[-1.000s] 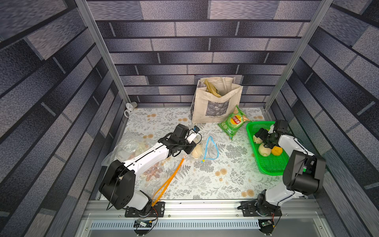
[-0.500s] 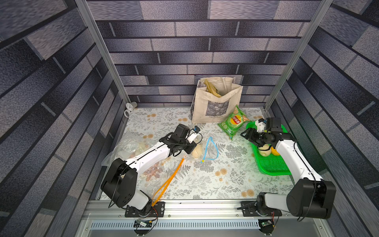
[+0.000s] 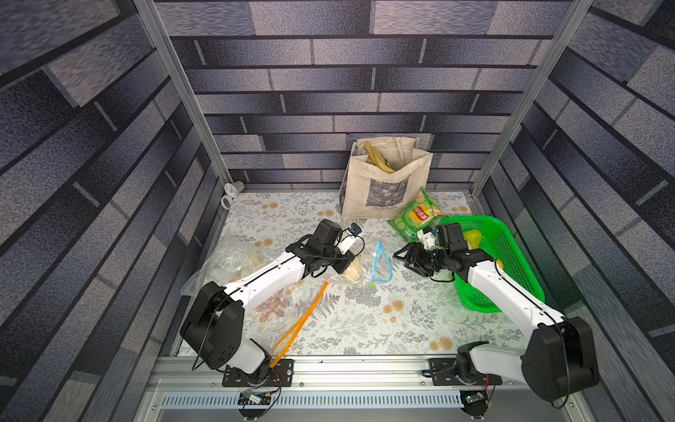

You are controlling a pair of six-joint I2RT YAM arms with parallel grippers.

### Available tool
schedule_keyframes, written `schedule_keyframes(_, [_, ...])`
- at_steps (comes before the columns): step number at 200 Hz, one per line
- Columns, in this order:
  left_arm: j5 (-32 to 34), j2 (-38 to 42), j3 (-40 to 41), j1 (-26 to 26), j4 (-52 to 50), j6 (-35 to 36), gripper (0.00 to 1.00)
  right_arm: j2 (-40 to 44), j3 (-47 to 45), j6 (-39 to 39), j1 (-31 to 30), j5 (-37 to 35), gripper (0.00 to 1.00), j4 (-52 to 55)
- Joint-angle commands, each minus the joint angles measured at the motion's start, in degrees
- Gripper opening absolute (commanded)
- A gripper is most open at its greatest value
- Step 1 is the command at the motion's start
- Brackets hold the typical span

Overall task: Open the zip-top bag and take out the pear
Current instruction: Place the pear in the basket.

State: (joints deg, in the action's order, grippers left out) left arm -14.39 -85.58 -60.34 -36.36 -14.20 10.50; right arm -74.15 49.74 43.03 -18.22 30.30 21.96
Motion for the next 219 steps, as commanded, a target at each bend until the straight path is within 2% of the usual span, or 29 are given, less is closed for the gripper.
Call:
schedule_keyframes(1, [0.06, 0.68, -1.37, -0.44, -0.52, 1.34, 0.0, -3.04, -0.87, 7.38, -3.71, -0.17, 0.71, -6.97])
schedule_keyframes(42, [0.59, 1.01, -1.02, -0.89, -0.48, 1.25, 0.0, -9.22, -1.7, 13.73, -8.0, -1.16, 0.71, -15.16])
schedule_keyframes(106, [0.43, 1.12, -0.62, -1.08, 0.0, 1.21, 0.0, -15.91, 0.87, 15.86, -11.4, -2.01, 0.81, -18.62])
schedule_keyframes(127, [0.24, 0.86, -0.75, -1.03, -0.03, 1.01, 0.04, -17.98, 1.42, 15.89, -13.01, -2.66, 0.84, -19.5])
schedule_keyframes(173, [-1.16, 1.13, -0.71, 0.04, -2.21, -3.37, 0.26, -20.96, 2.33, 15.87, -14.76, -2.94, 0.87, -21.3])
schedule_keyframes(219, [-3.85, 7.76, 2.62, 4.02, -4.04, -10.8, 0.51, -23.36, 2.73, 15.85, -14.74, -1.75, 0.87, -22.51])
